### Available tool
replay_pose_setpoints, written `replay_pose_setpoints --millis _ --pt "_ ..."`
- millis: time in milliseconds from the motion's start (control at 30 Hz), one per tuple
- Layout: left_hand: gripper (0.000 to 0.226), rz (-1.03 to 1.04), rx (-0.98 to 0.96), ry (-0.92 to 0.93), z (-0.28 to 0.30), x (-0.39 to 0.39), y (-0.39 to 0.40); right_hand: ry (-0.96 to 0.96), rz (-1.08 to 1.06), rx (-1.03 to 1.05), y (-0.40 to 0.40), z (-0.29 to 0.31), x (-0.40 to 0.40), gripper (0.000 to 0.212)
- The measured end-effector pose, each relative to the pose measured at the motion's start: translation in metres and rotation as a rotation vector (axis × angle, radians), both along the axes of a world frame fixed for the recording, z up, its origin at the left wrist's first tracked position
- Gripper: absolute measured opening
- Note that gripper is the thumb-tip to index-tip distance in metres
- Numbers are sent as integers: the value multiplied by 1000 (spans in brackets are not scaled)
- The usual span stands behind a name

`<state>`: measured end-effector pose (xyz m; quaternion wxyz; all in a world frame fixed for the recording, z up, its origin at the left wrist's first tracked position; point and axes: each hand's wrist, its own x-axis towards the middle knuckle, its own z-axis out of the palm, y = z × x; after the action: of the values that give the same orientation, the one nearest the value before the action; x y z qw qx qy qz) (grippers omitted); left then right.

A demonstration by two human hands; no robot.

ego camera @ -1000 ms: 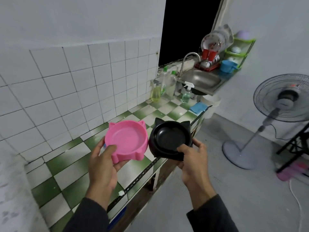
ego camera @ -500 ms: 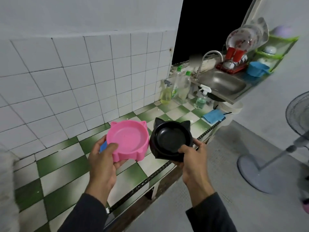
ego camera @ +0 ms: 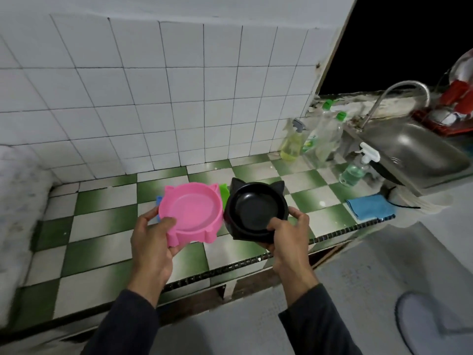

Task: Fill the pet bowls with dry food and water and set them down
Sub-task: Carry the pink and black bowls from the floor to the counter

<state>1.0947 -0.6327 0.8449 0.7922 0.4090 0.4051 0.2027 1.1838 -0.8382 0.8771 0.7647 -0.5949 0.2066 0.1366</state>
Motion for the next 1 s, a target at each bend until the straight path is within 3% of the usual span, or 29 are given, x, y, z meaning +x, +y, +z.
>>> replay_pose_setpoints --millis 367,500,833,1000 --pt "48 185 -16 40 -40 5 24 54 156 -31 41 -45 38 67" --pt "46 197 -25 39 -50 4 34 80 185 -38 58 -60 43 77" --pt "24 193 -29 105 -84 5 41 161 199 -104 73 -100 53 78" --pt "29 175 -43 152 -112 6 38 221 199 -129 69 -125 56 76"
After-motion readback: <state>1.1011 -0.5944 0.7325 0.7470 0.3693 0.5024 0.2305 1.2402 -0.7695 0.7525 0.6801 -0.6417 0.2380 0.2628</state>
